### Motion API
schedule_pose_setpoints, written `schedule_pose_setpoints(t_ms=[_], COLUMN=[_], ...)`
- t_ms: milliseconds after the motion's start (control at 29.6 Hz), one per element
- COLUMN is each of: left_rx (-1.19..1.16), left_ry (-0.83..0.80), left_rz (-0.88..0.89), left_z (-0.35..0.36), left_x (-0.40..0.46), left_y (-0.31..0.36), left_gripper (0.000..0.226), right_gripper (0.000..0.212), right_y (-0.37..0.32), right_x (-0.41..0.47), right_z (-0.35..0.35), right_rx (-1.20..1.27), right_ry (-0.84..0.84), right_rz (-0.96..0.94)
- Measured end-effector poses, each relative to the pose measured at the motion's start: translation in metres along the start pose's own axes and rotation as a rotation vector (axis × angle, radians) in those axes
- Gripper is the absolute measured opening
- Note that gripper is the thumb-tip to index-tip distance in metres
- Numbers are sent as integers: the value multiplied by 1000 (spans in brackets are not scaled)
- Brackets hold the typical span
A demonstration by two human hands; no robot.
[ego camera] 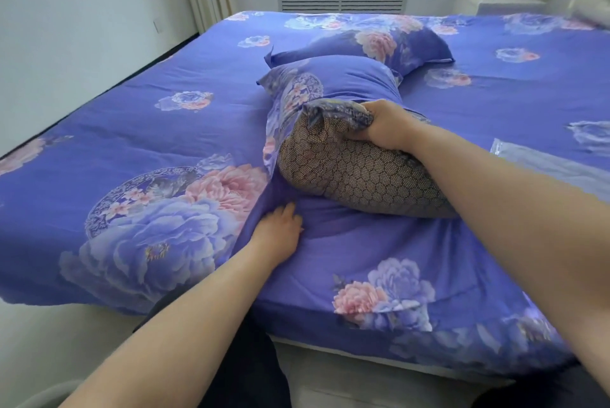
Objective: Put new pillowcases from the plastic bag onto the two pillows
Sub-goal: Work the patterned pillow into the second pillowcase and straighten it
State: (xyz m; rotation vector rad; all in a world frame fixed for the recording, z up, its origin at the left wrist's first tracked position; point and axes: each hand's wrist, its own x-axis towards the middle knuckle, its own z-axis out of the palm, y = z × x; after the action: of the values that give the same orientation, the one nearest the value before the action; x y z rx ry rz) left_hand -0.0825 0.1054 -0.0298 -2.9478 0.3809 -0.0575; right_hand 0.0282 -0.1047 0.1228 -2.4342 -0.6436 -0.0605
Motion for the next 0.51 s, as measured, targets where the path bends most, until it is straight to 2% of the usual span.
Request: schedule_pose_setpoints(t_ms=[67,135,236,337,439,506], left_rx=[-15,17,29,-55,-180,-340], left_ry=[-106,-120,-133,-133,-124,-38], left_rz=[-21,-60,-92,-124,-12,76], left_z=[2,6,3,-7,-11,-25], left_x=[12,24,40,47,27,15], left_y=[-1,-2,-5,-5,24,57], left_gripper=[39,40,48,56,38,35], right_gripper=[25,17,15,16,26,31], right_y=[4,5,7,13,12,5], right_x=[11,22,35,41,44,43], right_z=[-1,-3,-3,-3,-2,4], right_rx=[-11,-22,14,39,11,-99], right_ry=[-7,-25,-47,-44,-49,-76], right_rz=[28,62,60,64,83,68])
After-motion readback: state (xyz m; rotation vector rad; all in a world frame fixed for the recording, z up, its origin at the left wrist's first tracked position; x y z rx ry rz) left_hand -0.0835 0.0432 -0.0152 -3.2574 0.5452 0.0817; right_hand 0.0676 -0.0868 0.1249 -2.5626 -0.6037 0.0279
